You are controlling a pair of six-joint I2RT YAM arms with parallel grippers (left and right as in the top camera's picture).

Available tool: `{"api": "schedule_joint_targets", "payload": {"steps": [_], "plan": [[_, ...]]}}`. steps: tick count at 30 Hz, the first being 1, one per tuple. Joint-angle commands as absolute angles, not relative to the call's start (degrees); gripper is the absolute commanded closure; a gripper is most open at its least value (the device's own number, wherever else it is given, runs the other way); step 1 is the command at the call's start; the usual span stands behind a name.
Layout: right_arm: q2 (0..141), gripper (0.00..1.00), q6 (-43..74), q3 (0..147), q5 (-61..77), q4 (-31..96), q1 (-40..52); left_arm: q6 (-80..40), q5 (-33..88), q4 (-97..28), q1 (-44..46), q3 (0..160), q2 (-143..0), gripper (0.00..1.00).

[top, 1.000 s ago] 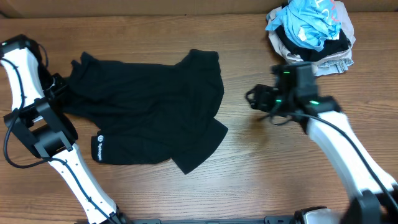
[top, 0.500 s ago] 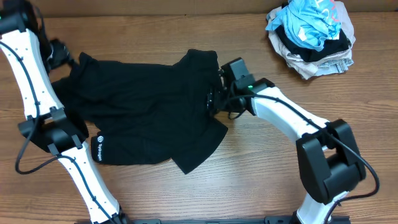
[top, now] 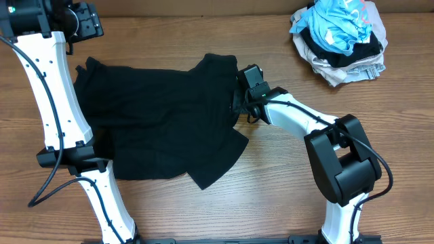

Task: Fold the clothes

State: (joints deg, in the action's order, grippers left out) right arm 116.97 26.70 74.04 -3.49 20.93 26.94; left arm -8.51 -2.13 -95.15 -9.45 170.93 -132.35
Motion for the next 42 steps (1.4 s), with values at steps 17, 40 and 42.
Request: {"api": "schedule_joint_targets", "payload": {"steps": [17,40,42], "plan": [[119.5,0.96,21.9,84.4,-4.1,21.9,19.7,-7.2,-3.0,-96.3,-9.0,171.2,-132.2,0.33],[115.0,0.0,13.7,109.1,11.7,50.6,12.4,-5.9,-3.2,-96.8,-9.1,167.2,-133.3,0.31],[113.7,0.0,13.7,109.1,12.3,53.9,13.7,-7.3,-3.7,-96.8,-9.2,163.7,-133.4,0.34]]}}
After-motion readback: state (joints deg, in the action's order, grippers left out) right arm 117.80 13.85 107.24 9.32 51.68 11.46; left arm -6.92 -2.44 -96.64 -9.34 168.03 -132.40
